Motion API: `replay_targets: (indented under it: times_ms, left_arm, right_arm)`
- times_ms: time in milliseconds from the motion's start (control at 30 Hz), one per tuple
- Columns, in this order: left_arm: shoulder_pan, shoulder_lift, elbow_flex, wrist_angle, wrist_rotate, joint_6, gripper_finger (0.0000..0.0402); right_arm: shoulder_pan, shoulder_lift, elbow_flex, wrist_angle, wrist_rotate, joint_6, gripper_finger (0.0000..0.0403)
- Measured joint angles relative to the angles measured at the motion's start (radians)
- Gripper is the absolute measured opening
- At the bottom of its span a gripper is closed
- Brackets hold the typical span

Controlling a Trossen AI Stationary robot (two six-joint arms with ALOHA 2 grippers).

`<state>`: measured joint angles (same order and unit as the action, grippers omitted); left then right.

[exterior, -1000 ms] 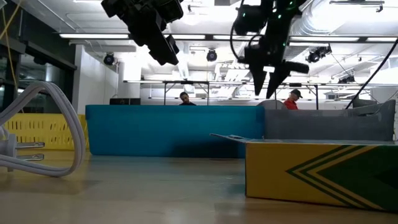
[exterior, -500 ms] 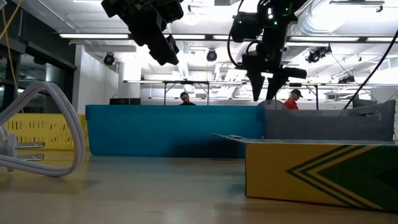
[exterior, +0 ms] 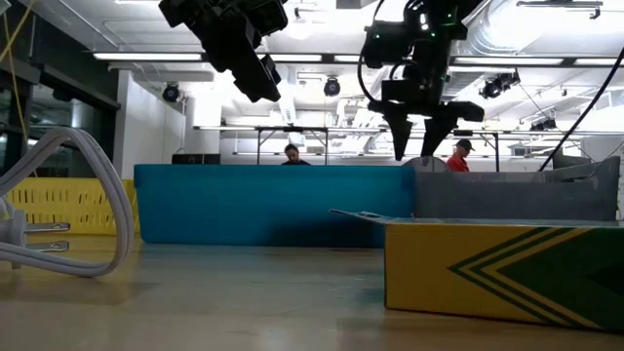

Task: Pick & Place School Supplies
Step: Put the yellow box of crayons into the blue bin

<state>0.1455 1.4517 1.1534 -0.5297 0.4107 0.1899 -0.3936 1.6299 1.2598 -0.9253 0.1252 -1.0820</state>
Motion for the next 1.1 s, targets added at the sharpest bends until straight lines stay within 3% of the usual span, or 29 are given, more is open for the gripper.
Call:
replay_targets:
  times_ms: [533,1100]
  left_arm:
    - [0.0,0.0,0.0,0.004,0.0,0.004,0.015]
    - [0.0,0.0,0.0,0.016,0.0,0.0,0.015]
  right_arm:
    - [-0.084,0.0,0.0,0.002,-0.105,-0.024,0.0208]
    - [-0.105,0.097,0.0,0.038,-0.08,-0.098,0.0208]
